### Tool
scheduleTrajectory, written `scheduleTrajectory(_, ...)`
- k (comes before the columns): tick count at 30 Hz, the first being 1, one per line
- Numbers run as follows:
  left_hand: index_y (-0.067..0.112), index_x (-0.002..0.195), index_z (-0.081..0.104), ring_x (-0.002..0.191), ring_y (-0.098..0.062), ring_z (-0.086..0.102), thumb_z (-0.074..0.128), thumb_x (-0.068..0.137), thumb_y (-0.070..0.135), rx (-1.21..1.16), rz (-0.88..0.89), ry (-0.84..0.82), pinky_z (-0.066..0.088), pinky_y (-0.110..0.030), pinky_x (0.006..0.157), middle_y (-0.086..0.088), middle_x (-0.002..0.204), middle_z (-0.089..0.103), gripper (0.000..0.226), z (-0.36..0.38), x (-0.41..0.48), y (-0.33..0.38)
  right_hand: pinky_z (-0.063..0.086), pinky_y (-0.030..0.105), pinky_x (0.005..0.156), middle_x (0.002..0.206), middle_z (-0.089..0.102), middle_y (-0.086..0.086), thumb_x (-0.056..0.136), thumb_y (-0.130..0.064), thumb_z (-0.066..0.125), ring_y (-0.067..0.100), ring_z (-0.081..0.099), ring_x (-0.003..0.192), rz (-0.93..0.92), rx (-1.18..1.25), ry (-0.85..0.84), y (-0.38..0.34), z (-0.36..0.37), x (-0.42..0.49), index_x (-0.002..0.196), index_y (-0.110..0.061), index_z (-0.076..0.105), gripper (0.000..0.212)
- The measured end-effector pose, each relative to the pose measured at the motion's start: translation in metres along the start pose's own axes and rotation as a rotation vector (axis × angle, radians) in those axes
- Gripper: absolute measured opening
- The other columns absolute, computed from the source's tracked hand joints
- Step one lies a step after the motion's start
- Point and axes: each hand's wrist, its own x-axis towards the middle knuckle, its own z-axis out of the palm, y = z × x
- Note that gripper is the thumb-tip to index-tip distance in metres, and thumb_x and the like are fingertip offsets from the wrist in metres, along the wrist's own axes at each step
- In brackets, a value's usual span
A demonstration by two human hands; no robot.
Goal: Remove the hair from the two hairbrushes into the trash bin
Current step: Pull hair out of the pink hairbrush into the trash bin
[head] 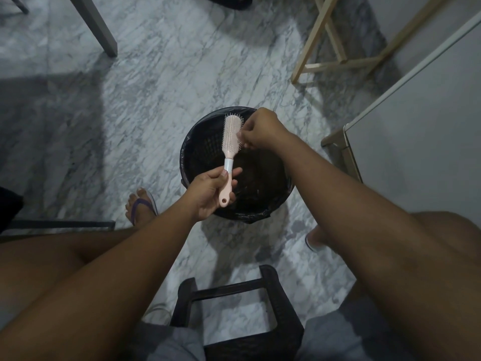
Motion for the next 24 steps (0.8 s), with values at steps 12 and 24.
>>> scheduleTrajectory(12,0.005,0.123,0.059,0.077,-0.012,0.063,0.040,0.107,0.011,0.072,0.046,0.032,0.050,-0.026,0.053,-0.008,0.122,0.072,0.025,0.021,-0.028,0.014,0.063,0.034,0.079,0.087,0.077,0.010,0.088,-0.009,0.071,0.018,0.076,0.080,0.023,0.360,0.317,0.002,-0.019,-0.039,0.100,-0.005,0.074,0.014)
scheduleTrajectory(24,0.005,0.119,0.057,0.079,-0.014,0.061,0.040,0.107,0.010,0.063,0.063,0.046,0.050,-0.026,0.051,-0.010,0.122,0.070,0.022,0.033,-0.053,0.001,0.049,0.023,0.076,0.097,0.075,0.010,0.089,-0.017,0.071,0.019,0.070,0.092,-0.029,0.011,0.218,-0.029,-0.011,-0.071,0.096,-0.005,0.077,0.015)
